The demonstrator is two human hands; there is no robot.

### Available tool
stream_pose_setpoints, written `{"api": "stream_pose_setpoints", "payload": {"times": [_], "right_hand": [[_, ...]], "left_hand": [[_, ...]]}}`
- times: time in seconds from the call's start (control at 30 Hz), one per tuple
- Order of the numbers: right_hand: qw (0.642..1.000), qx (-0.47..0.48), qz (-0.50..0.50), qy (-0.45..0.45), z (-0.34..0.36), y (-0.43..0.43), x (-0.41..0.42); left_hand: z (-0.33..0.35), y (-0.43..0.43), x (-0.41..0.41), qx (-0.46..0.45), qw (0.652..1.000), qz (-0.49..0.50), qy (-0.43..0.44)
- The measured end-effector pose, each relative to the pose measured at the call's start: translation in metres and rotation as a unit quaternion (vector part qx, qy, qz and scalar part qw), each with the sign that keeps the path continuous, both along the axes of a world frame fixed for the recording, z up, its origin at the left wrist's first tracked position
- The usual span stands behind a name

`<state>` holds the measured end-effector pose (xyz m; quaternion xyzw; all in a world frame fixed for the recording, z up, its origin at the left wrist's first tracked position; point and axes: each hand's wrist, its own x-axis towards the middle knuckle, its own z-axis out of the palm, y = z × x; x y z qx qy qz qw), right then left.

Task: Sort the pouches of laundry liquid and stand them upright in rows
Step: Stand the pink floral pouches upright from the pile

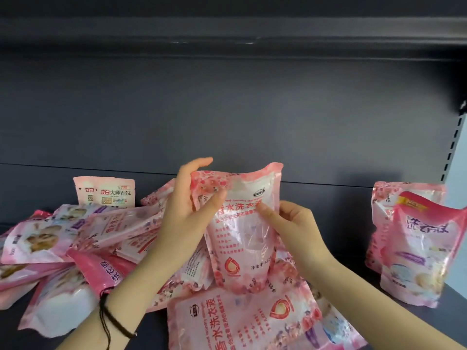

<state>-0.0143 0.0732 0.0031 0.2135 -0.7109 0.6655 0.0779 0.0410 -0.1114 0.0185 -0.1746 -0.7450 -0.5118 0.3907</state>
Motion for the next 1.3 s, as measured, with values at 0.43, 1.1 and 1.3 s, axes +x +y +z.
{"api": "stream_pose_setpoints", "payload": {"times": [0.43,1.1,1.3], "right_hand": [[0.95,0.13,-0.018,0.284,-0.011,0.005,0.0],[0.973,-0.022,-0.009,0.229,0.033,0.078,-0.002],[0.971,-0.017,-0.038,0.236,0.031,0.171,0.011]], "left_hand": [[-0.044,0.003,0.016,0.059,0.983,0.063,0.162],[0.014,0.073,-0.011,0.055,0.995,-0.052,0.064],[0.012,0.163,-0.013,0.087,0.99,-0.081,0.07]]}}
